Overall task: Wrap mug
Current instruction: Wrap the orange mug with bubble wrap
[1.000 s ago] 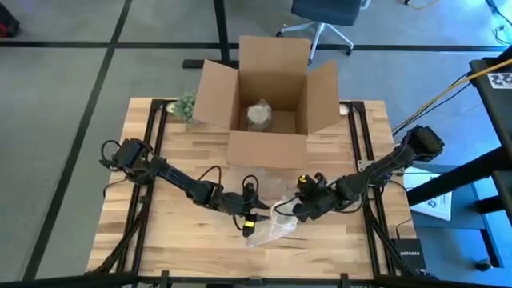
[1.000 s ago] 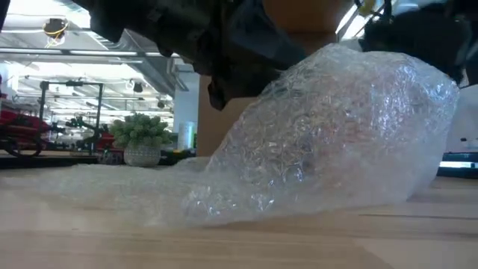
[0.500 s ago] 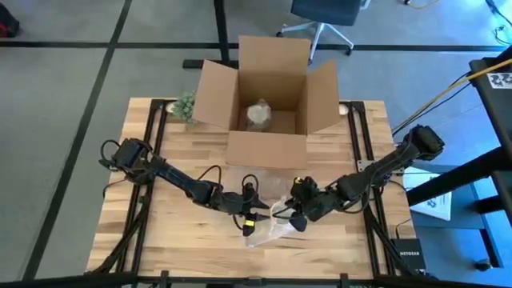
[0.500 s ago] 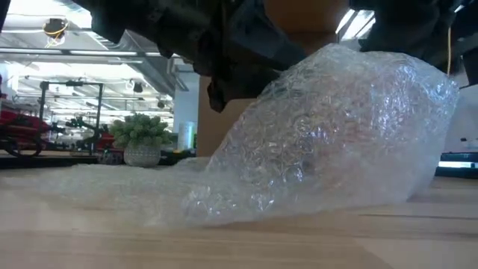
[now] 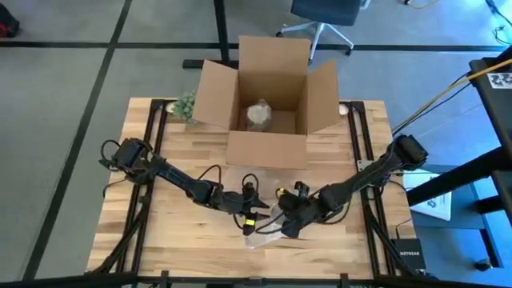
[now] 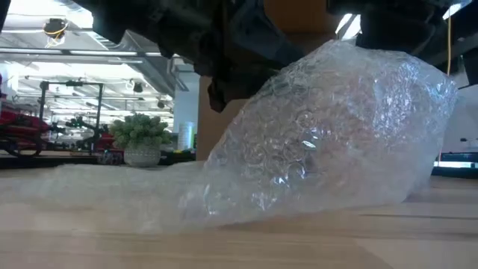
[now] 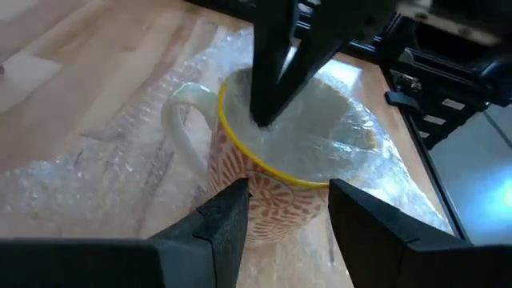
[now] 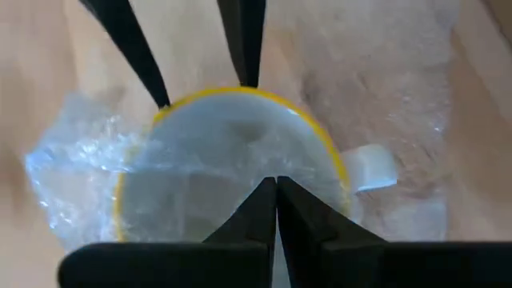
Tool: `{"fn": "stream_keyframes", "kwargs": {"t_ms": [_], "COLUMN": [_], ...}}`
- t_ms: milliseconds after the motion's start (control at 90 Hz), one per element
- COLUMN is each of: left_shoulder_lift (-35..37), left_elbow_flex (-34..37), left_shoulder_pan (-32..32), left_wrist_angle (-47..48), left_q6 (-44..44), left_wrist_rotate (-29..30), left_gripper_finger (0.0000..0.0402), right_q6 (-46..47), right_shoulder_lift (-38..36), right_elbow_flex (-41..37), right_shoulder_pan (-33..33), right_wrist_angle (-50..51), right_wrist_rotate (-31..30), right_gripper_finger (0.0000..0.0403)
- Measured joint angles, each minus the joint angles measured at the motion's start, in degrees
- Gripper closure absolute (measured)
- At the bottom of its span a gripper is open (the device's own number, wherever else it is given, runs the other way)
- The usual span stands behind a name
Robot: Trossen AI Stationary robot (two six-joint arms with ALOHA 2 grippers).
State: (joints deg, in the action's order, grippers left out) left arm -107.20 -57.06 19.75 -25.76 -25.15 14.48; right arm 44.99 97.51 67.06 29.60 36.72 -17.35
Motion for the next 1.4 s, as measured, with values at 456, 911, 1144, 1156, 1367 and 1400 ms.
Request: {"fn": "stream_keyframes", "kwargs": {"t_ms": [456,911,1144,1156,1367,1400], "left_shoulder_lift": [0.0,0.0,0.0,0.0,0.0,0.0], "left_elbow_flex": [0.0,0.0,0.0,0.0,0.0,0.0], "left_shoulder_pan": [0.0,0.0,0.0,0.0,0.0,0.0], "left_wrist_angle": [1.5,2.2,2.7,2.7,2.6,2.6], "left_q6": [0.0,0.3,0.4,0.4,0.5,0.5], "left_wrist_rotate": [0.0,0.1,-0.3,-0.3,-0.3,-0.4], "left_gripper_finger": [0.0247,0.0247,0.0247,0.0247,0.0247,0.0247], "right_q6": [-5.2,-7.6,-1.9,-1.6,0.7,0.9], "right_shoulder_lift": [16.0,15.7,15.5,15.5,15.3,15.0], "right_elbow_flex": [14.0,30.6,27.8,27.3,15.9,14.4], "right_shoulder_pan": [-2.4,-2.2,-2.2,-2.2,-2.2,-2.2], "right_wrist_angle": [8.7,24.0,27.9,27.5,12.5,10.9], "right_wrist_rotate": [9.5,8.2,7.5,7.5,8.3,8.4], "right_gripper_finger": [0.0403,0.0403,0.0403,0.0403,0.0403,0.0403]}}
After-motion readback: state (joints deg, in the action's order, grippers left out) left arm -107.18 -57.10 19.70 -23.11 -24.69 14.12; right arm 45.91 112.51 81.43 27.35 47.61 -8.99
